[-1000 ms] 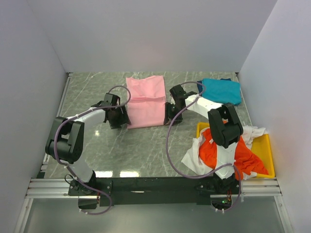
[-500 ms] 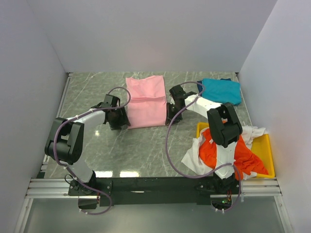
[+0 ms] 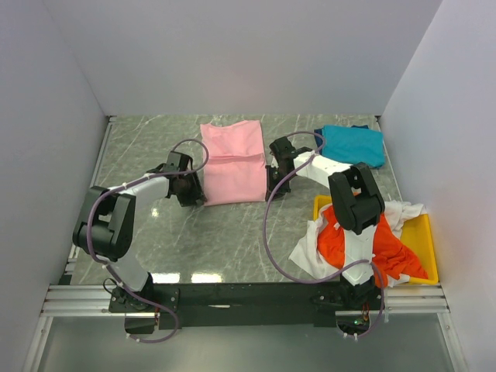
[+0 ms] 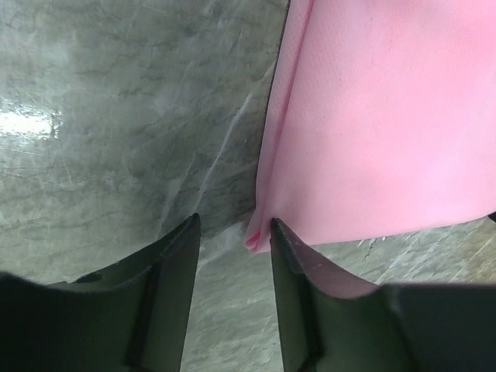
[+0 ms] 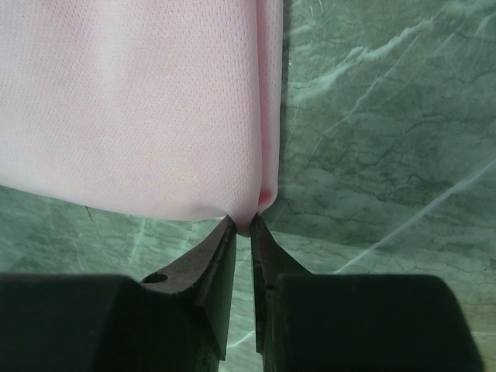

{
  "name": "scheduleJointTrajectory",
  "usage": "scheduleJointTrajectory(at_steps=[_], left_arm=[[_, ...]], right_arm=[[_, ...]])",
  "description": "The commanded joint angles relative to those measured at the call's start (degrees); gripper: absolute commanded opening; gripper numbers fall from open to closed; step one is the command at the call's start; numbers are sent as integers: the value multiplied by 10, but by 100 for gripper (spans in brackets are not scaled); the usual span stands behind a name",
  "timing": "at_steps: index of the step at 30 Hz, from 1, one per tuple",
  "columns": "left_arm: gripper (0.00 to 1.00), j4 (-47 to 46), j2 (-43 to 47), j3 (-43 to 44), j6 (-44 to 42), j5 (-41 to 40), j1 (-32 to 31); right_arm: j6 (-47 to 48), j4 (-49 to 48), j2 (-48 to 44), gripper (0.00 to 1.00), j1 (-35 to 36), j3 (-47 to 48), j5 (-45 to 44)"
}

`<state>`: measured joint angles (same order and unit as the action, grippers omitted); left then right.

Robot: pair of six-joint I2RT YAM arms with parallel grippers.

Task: Fold and stack the t-shirts
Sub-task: Fold the tshirt

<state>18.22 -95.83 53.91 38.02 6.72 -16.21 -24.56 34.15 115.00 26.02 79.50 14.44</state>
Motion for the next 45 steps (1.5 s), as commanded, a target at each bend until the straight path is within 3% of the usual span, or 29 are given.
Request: scheduleJointTrajectory(at_steps=[1,25,28,30,31,38,45], left_arm=[[45,-15,-6,2,8,8,-4],[31,-33,-52,-38,43,44,-15],[21,-35,-56,-40,42,48,-15],[2,-35,-59,-40,41,51,-15],[0,-30,-57,-36,37,49,-15],[0,21,8,-5,29,30,-15],[0,97,97,1,34,47,-15]], right_arm=[[5,-1,10,19,3,17,-6],[4,5,8,16,4,21,-10],[4,5,7,12,4,21,-11],[4,7,6,4,3,23,-12],[4,10,4,2,4,25,-12],[7,41,-35,0,4,29,-15],[12,86,-131,0,9,-3,-15]])
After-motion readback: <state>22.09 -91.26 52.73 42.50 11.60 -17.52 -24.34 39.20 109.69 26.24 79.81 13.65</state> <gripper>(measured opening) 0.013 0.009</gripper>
